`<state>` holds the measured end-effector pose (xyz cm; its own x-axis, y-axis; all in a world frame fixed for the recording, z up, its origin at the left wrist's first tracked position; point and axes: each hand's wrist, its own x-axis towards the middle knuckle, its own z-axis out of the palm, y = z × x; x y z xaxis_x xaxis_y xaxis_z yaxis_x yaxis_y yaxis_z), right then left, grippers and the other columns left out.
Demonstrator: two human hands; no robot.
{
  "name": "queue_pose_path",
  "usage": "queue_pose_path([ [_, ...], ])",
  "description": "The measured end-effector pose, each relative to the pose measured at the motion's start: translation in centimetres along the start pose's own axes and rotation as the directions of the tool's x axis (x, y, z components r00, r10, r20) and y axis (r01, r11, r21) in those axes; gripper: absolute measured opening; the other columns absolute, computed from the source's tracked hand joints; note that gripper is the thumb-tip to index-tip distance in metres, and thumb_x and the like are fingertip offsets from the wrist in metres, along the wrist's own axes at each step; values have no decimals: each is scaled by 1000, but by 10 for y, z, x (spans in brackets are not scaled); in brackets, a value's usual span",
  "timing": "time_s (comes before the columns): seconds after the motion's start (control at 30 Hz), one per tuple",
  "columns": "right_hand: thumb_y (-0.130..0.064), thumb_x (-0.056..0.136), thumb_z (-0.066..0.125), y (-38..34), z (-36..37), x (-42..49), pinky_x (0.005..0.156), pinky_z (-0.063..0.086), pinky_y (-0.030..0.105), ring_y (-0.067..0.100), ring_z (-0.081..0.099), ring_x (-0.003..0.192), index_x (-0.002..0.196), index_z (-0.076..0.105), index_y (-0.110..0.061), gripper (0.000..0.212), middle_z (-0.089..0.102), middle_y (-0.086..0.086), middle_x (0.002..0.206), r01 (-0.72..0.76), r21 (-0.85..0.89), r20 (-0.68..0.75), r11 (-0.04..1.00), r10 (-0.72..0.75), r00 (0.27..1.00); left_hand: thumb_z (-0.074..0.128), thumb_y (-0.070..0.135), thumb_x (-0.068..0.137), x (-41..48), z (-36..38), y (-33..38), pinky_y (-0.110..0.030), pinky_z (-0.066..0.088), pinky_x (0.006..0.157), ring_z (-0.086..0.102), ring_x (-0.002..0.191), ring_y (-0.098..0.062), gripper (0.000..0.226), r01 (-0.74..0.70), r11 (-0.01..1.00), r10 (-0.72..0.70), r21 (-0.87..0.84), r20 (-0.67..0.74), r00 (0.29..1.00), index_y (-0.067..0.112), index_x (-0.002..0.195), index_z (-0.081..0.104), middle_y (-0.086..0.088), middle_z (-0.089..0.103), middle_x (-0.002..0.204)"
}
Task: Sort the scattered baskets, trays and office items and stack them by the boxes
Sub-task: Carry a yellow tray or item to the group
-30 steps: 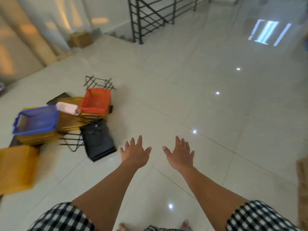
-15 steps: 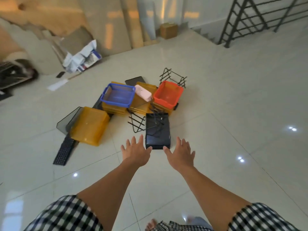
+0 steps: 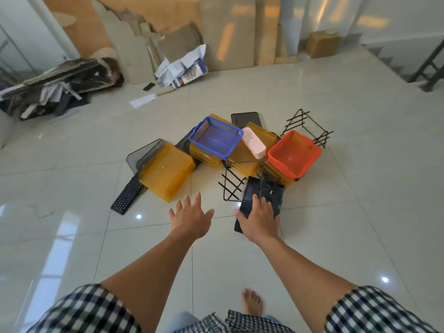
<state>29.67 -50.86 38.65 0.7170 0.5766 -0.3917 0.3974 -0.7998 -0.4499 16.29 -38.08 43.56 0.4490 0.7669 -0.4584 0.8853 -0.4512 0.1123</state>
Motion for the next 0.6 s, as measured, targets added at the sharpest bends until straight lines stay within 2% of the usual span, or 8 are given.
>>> queue_pose_path([
  [0.2,-70,95,42,-55,13,50,121,5,61,27,0,156,161,10,-26,86,7,4,170,97,-14,87,995,-96,992,31,64,101,35,-22,-33,-56,10,122,7,154,-35,75,99,993,-99,-65,-4,995,28,161,4,-8,6,168],
  [0.4,-68,96,42,-132,45,89,121,6,59,27,1,156,161,10,-24,85,8,5,169,183,-67,161,981,-170,972,31,65,100,88,-40,-97,-57,11,123,7,154,-35,75,174,976,-177,-131,-11,984,29,160,4,-7,8,168],
  [0.6,-66,97,43,-227,82,130,122,5,59,28,1,156,161,11,-21,85,7,7,169,168,-70,173,983,-154,973,31,66,99,157,-74,-178,-57,11,122,6,154,-35,76,197,971,-199,-137,0,980,30,160,5,-8,8,168],
])
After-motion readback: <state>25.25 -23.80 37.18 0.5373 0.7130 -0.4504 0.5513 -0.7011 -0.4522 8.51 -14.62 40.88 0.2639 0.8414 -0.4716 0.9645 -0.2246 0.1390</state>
